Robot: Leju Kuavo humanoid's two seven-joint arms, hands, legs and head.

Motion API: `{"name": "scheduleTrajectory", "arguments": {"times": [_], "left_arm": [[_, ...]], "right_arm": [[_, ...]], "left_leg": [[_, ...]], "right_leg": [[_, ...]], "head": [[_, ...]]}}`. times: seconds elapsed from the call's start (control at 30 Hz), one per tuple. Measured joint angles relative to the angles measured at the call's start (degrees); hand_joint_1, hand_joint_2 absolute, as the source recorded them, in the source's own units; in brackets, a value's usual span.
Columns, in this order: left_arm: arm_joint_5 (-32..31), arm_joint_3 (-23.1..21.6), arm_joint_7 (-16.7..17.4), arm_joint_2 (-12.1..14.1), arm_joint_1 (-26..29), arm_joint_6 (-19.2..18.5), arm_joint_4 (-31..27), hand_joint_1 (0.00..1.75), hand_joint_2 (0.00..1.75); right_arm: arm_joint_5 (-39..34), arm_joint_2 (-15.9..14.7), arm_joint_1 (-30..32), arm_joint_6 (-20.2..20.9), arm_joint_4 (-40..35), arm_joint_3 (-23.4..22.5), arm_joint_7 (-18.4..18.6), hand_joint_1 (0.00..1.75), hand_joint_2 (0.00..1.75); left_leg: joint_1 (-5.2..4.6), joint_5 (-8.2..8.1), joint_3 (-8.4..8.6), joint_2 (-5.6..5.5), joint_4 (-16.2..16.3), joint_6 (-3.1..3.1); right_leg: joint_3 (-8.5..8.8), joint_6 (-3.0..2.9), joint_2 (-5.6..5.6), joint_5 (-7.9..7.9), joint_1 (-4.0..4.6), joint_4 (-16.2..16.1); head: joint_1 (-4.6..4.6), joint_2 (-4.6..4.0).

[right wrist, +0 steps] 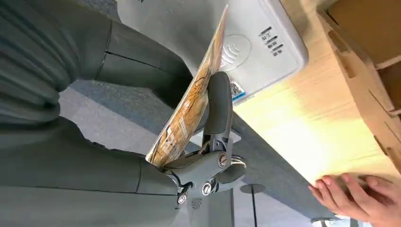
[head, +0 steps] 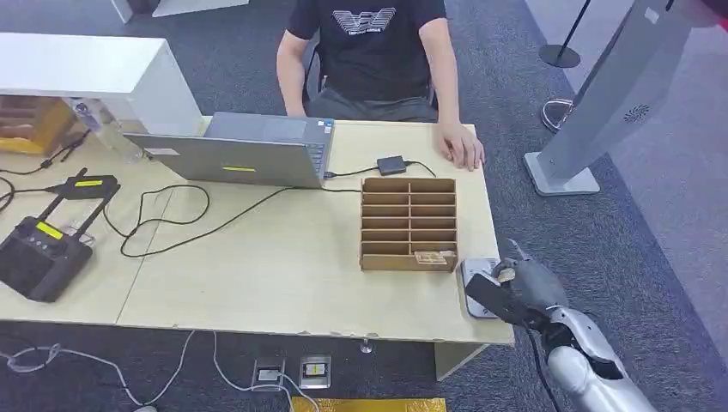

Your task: Pass the card to the sensor for recognition and then transmit it.

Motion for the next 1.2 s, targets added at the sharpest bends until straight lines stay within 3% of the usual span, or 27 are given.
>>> {"name": "scheduleTrajectory", "arguments": {"times": [0.1,0.2,0.43,0.63,0.87,1.03,1.2], "left_arm": [[-0.02,0.00,-0.39,0.04,0.03,-0.07,0.00,0.00,0.00],[-0.02,0.00,-0.68,0.22,0.06,-0.35,0.00,0.00,0.00],[-0.11,0.00,-1.68,0.33,0.11,-0.55,0.00,0.00,0.00],[-1.27,-0.02,-2.56,0.68,0.14,-1.22,0.02,0.00,0.00],[-2.51,-0.02,-2.56,0.92,0.15,-2.53,0.00,0.00,0.00],[-3.26,-0.09,-2.54,0.92,-0.06,-3.43,0.00,0.00,0.00],[-3.83,-0.15,-2.51,0.94,-0.04,-4.04,0.00,0.00,0.00]], "right_arm": [[0.70,-0.53,-0.04,2.84,-4.57,-2.36,1.46,1.75,1.75],[1.44,-1.27,-1.50,8.25,-10.52,-6.20,2.05,1.75,1.75],[2.88,-1.99,-2.53,9.50,-18.09,-11.73,1.33,1.75,1.75],[3.61,-3.26,-8.73,13.49,-22.45,-17.12,-0.20,1.75,1.75],[6.22,-2.32,-12.85,13.94,-22.38,-16.24,-1.64,1.75,1.75],[9.92,1.81,-14.41,10.51,-18.16,-12.24,-4.22,1.75,1.75],[11.04,5.05,-15.83,10.36,-14.22,-9.53,-4.68,1.75,1.75]], "left_leg": [[-0.01,0.00,-0.03,0.00,0.00,0.00],[-0.01,0.00,-0.01,0.01,0.00,0.00],[-0.02,0.00,-0.03,0.01,0.00,0.00],[-0.02,0.00,-0.01,0.02,0.00,0.00],[0.01,0.00,-0.08,-0.01,-0.02,0.00],[0.06,0.01,-0.06,-0.01,-0.02,-0.01],[0.06,0.01,-0.12,-0.05,-0.02,-0.01]], "right_leg": [[-0.02,-0.01,0.00,0.01,-0.01,0.01],[-0.04,-0.01,0.02,0.01,-0.01,0.01],[-0.03,-0.01,0.00,0.01,-0.01,0.00],[-0.02,-0.02,0.03,0.04,-0.01,0.01],[-0.01,-0.03,-0.01,0.03,0.01,0.05],[-0.02,-0.05,-0.02,0.02,0.04,0.05],[-0.04,-0.05,-0.05,0.02,0.04,0.07]], "head": [[0.00,0.00],[-0.04,0.00],[0.00,0.00],[-0.02,0.00],[-0.02,0.00],[-0.02,0.00],[-0.02,0.00]]}}
